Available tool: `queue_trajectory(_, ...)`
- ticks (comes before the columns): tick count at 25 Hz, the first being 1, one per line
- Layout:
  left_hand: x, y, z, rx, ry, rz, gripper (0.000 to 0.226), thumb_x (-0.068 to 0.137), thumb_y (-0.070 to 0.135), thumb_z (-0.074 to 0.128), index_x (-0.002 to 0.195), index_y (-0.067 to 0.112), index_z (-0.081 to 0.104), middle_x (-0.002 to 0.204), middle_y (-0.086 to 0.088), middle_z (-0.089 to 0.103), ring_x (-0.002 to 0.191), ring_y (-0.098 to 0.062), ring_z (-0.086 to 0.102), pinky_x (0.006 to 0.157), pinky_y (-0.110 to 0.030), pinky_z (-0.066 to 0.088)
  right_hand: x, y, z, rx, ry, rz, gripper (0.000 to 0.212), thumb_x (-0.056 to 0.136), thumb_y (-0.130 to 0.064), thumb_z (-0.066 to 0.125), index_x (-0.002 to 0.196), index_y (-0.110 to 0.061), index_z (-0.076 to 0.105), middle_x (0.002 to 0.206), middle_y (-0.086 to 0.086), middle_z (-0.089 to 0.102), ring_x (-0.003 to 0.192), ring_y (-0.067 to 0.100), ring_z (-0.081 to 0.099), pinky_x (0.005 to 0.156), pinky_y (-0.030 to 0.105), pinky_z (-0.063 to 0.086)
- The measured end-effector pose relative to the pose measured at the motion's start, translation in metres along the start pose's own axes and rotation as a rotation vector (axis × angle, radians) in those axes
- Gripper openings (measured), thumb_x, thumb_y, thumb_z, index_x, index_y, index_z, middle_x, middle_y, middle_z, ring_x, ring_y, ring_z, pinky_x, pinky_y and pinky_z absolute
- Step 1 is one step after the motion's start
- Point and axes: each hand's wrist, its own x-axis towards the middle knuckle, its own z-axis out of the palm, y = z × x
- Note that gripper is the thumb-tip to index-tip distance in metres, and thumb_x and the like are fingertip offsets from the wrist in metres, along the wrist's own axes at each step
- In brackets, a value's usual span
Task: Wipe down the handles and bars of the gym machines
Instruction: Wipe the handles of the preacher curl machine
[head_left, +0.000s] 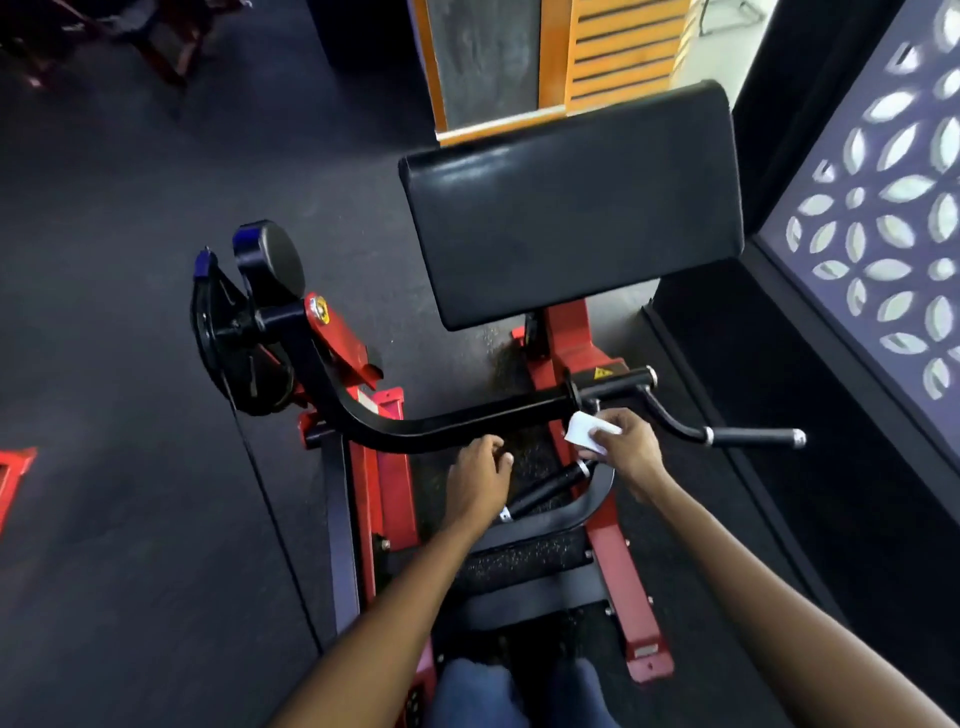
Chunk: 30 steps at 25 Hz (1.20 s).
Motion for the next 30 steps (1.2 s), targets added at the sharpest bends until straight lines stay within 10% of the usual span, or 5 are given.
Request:
queue_trajectory(8,0.087,-0.071,0.080,0.386,-0.142,0.402,0.047,0.091,0.015,0.060,0.133,-0.003,0.051,0.142,-0.019,0.048,0.135,-0.034,0.041,0.112,-0.044,0.033,0.025,0.101,0.028,-0.281,0.117,0.133,0.016,0.081,-0.005,0.053,0.083,-0.005,0.069,0.073,0.006,0.062,0.063,0.014,0.053,0.055,0.023,0.042)
queue_trajectory(13,0.160,-0.087,0.118,0.459,-0.161,0.565,0.056,0.102,0.018,0.038,0.151,0.001,0.017,0.161,-0.015,0.007,0.149,-0.028,0.004,0.120,-0.035,0.000,0.074,0.137,0.049,-0.574,0.175,-0.403,0.041,0.085,0.013,0.050,0.119,-0.007,0.064,0.119,0.006,0.064,0.109,0.014,0.059,0.097,0.014,0.039)
queue_trajectory(19,0.216,-0.108,0.139,0.487,-0.192,0.702,0.050,0.105,0.022,0.031,0.152,0.011,0.019,0.159,-0.008,0.020,0.147,-0.022,0.020,0.118,-0.034,0.015,0.107,0.192,0.048,-1.057,0.072,-0.650,0.054,0.082,0.002,0.028,0.132,0.000,0.050,0.139,0.018,0.047,0.135,0.030,0.034,0.118,0.034,0.013)
queue_trajectory(27,0.218,-0.117,0.147,0.449,-0.130,0.734,0.055,0.099,0.027,0.018,0.148,0.007,0.032,0.152,-0.011,0.036,0.140,-0.028,0.035,0.113,-0.038,0.029,0.044,0.215,0.146,-0.946,-0.308,-0.872,0.048,0.099,-0.008,0.017,0.122,0.004,0.058,0.126,0.020,0.057,0.124,0.035,0.050,0.118,0.032,0.007)
queue_trajectory(30,0.218,-0.118,0.148,0.459,-0.126,0.738,0.055,0.099,0.028,0.016,0.149,0.008,0.030,0.153,-0.010,0.035,0.141,-0.027,0.034,0.114,-0.038,0.028,0.063,0.192,0.112,-0.737,-0.079,-0.794,0.042,0.100,-0.006,0.023,0.123,0.006,0.057,0.128,0.021,0.054,0.127,0.032,0.045,0.117,0.031,0.016)
